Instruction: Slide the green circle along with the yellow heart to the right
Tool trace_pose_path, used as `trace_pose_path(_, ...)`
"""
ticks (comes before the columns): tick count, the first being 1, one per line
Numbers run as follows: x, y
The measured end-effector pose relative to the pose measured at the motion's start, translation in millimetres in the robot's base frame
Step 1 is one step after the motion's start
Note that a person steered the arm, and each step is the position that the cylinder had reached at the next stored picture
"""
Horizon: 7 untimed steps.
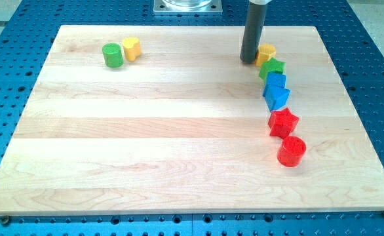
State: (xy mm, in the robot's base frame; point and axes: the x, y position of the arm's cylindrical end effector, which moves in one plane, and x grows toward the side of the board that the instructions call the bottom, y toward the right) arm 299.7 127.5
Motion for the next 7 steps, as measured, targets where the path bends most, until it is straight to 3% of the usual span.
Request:
trace_pose_path(1,0,8)
trace_pose_path(3,-11,-55)
trace_pose_path(4,-37,-60)
trace_pose_path(5,40,-102)
trace_pose_path(6,86,-183)
trace_pose_path(7,81,-281)
